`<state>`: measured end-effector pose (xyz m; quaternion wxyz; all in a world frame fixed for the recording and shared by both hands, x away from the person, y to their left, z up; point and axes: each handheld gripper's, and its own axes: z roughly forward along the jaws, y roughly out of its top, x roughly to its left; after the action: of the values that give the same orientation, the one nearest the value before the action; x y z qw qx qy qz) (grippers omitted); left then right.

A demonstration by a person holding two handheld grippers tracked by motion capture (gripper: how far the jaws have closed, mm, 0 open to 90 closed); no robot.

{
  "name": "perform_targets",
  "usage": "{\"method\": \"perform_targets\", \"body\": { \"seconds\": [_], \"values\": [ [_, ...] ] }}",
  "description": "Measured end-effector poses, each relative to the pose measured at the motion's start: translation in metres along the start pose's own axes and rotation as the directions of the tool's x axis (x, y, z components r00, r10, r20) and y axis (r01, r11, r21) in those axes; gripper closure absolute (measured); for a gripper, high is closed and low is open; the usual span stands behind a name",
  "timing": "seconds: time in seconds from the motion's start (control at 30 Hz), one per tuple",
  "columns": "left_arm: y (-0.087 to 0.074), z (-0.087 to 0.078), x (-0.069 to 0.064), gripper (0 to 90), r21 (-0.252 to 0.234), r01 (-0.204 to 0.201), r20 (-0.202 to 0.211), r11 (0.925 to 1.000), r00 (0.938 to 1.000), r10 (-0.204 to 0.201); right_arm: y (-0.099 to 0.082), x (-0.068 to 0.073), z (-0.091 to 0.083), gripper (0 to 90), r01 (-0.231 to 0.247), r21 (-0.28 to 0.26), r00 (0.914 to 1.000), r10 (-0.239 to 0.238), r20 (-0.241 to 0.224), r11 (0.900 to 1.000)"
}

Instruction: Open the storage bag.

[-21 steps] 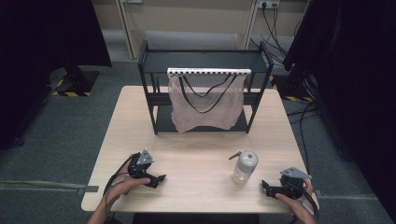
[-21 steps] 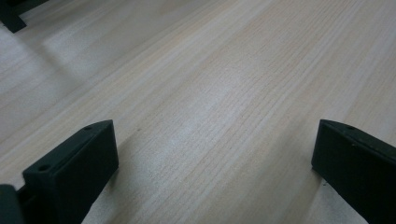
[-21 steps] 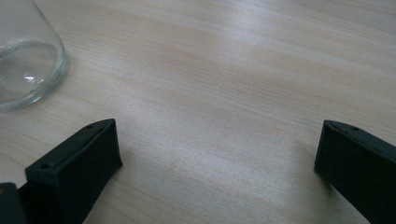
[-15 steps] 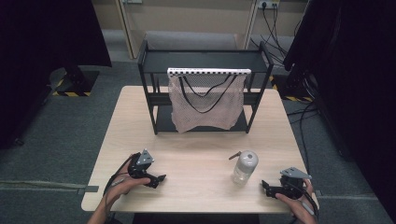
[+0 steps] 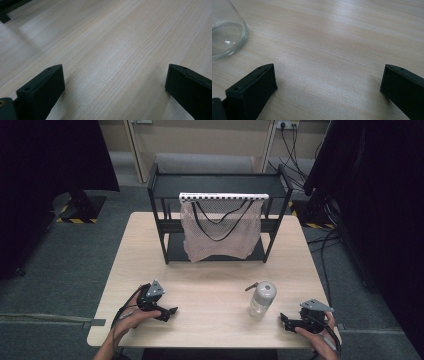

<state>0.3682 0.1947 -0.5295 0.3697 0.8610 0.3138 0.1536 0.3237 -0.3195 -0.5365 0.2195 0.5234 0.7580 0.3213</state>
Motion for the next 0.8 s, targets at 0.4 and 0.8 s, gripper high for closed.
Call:
{"method": "perform_targets", "body": {
  "seconds": [0.4,0.8],
  "values": [
    [0.02,-0.01,-0.006,2.7,-0.072,-0.044,-0.023,0.9964,0.9988,0.042,0.0,0.0,0.0,0.3,0.0,0.0,1.0,0.0,0.0,1.0],
    [0.056,-0.018,-0.013,4.7,-0.17,-0.107,-0.045,0.9797,0.9939,0.101,0.0,0.0,0.0,0.3,0.004,0.0,1.0,-0.004,0.0,1.0]
  ]
}}
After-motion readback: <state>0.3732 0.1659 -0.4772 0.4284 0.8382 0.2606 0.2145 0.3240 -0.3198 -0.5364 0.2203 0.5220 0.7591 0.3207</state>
